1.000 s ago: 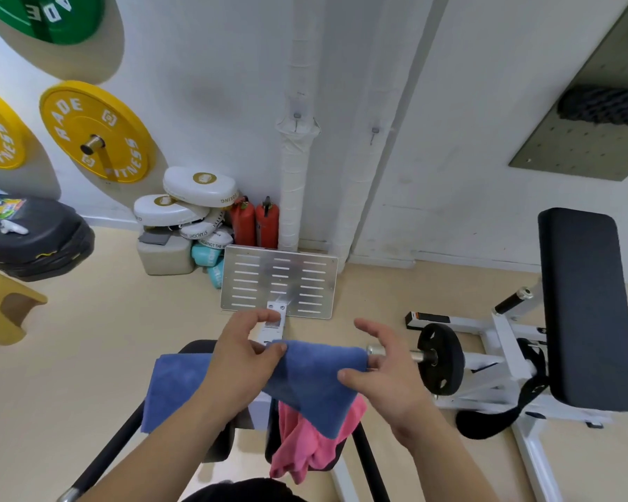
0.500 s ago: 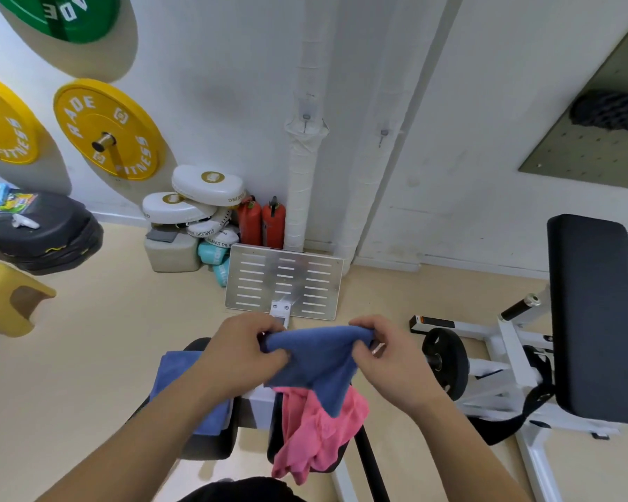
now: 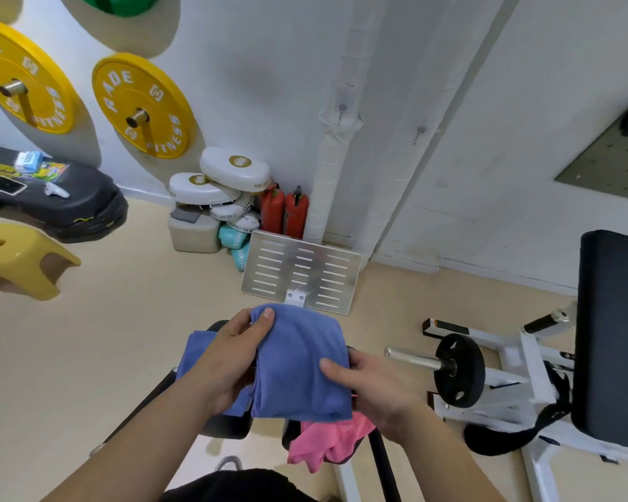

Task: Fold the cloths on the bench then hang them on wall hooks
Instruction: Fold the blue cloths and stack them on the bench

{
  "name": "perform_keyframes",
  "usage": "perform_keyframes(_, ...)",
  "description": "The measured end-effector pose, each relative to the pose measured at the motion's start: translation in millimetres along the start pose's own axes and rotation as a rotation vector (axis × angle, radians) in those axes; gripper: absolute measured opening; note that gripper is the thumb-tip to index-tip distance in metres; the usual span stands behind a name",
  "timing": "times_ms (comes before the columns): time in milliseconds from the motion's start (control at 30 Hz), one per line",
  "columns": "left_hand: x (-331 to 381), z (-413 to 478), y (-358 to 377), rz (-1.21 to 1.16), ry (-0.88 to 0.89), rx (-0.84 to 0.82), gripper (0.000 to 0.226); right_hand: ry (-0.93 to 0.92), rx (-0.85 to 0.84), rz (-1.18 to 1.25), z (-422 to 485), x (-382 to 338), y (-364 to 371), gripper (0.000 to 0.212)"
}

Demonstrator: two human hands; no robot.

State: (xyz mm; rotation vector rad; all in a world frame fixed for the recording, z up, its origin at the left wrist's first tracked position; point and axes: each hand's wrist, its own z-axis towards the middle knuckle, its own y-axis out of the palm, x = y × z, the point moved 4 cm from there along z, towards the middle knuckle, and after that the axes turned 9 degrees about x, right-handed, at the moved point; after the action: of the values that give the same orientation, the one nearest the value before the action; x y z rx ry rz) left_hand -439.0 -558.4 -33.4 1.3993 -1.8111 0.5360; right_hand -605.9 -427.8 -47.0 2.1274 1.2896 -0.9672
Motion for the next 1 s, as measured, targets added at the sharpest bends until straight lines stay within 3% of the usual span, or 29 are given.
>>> perform_keyframes(133,-17,3,-30,-0.181,-0.178,-0.145,0.031,-0.058,0.072,-0.039,20,14,21,0.038)
perform_keyframes(200,-26,2,-44,-0.133,-0.158,-0.218,0.036,-0.09,0.137,-0.128,31,17,36,0.049)
perform_keyframes(300,-43,7,-69,-0.011,-0.146,-0.148,0.046,-0.052,0.187,-0.176,46,27,56,0.066)
perform_keyframes(400,-53,17,-98,0.118,-0.142,-0.041,0.047,0.05,0.083,-0.115,55,49,79,0.045)
perform_keyframes(533,-51,37,-127,0.191,-0.145,0.023,0.046,0.101,-0.069,-0.1,64,66,108,0.065)
perform_keyframes(667,-38,67,-144,0.188,-0.09,0.013,0.053,-0.056,-0.119,0.026,82,62,129,0.074)
perform_keyframes(767,-44,87,-153,0.195,-0.104,0.034,0.055,-0.071,0.003,0.078,102,80,135,0.071)
perform_keyframes(900,-67,100,-165,0.554,-0.109,0.16,0.033,0.074,0.199,-0.065,123,122,145,0.074)
perform_keyframes(1000,-74,102,-166,0.614,-0.057,0.246,0.034,0.065,0.269,-0.115,125,136,149,0.077)
